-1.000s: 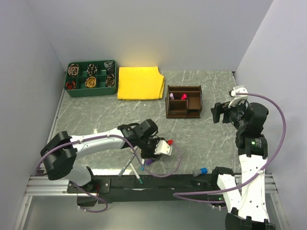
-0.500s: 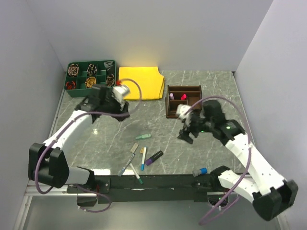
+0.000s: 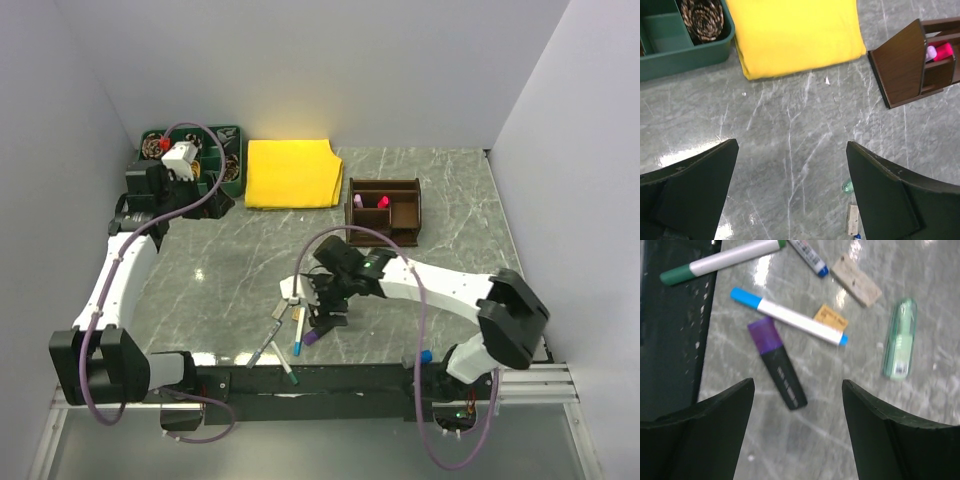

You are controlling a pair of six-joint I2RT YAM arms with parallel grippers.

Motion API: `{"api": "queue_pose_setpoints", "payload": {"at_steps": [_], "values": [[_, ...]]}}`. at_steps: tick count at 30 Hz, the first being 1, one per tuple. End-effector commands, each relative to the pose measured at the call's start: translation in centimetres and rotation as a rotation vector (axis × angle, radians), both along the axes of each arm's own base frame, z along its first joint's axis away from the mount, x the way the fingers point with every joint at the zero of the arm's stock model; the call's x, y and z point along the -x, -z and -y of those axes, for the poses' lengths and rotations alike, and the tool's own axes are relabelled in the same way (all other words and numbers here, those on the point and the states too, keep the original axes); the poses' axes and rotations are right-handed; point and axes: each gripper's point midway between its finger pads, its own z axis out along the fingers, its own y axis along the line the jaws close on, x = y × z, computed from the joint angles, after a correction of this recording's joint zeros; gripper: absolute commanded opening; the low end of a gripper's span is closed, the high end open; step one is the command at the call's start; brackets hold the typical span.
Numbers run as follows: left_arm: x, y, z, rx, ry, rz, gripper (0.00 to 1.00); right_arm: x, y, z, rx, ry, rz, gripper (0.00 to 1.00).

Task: Sort the stationery into containers
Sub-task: Pick up the pen from the corner of the board.

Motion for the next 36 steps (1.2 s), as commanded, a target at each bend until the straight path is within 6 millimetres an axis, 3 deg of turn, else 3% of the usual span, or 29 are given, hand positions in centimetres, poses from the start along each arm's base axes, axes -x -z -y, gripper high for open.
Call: {"api": "queue_pose_setpoints", "payload": {"at_steps": [1, 11, 23, 32, 36], "values": [[1.1, -2.0, -0.1, 0.019, -0.002, 0.055, 0.97, -1.3, -0.9, -3.8, -0.053, -0.057, 0.096, 0.78], [1.5, -2.4, -1.4, -0.005, -0.035, 0.076, 0.98, 1.4, 3.6, -3.6, 0.066, -0.205, 0.106, 0.72], [1.3, -2.3, -2.1, -0.007, -0.058, 0.084, 0.98, 2.8, 5.6, -3.3, 0.125, -0.237, 0.094, 0.68], [1.3, -2.1, -2.2, 0.010, -0.068, 0.083, 0.99, 3.2, 6.7, -2.6, 0.159, -0.222, 0.088, 0.55], [1.3, -2.0, -2.3, 0.012, -0.069, 0.081, 0.99, 3.0, 6.7, -2.5, 0.144, -0.204, 0.119, 0.57]]}}
